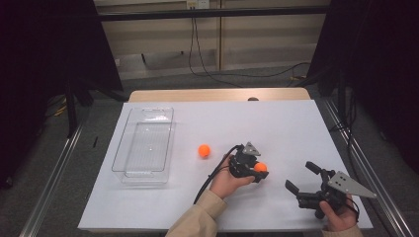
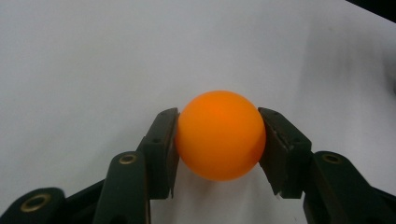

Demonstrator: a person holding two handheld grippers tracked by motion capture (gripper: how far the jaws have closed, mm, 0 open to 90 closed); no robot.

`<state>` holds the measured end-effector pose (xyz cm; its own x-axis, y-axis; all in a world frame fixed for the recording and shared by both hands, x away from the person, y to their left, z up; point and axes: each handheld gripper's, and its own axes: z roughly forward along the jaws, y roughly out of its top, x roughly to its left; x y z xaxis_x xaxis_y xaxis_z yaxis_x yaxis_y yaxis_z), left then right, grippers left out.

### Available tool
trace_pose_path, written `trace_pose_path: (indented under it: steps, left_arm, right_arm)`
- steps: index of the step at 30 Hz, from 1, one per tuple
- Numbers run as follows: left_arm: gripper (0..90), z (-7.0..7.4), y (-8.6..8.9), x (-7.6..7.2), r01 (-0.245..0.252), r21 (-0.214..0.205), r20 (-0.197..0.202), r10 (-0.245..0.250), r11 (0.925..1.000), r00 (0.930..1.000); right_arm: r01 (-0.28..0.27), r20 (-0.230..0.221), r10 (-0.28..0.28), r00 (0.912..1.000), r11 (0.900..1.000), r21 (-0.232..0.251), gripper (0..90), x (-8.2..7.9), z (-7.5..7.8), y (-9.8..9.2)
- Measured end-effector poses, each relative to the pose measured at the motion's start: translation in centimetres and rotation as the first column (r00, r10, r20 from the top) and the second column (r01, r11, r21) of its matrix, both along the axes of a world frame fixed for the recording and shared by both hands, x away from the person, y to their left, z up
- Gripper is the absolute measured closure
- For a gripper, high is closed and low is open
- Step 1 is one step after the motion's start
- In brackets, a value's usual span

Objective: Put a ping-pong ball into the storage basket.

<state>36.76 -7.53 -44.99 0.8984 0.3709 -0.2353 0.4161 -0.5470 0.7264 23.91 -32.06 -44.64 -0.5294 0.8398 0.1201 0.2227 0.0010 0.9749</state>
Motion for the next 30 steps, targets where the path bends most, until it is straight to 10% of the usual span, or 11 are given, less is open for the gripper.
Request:
trace_pose_path:
  steps: [30]
  left_arm:
    - [50.9,0.9,1.5,0.1,-0.014,-0.005,0.000,0.014,0.9999,0.9999]
  right_arm:
    - [0.000,-0.001,0.000,1.0000,1.0000,0.000,0.6,0.0,0.0,0.1]
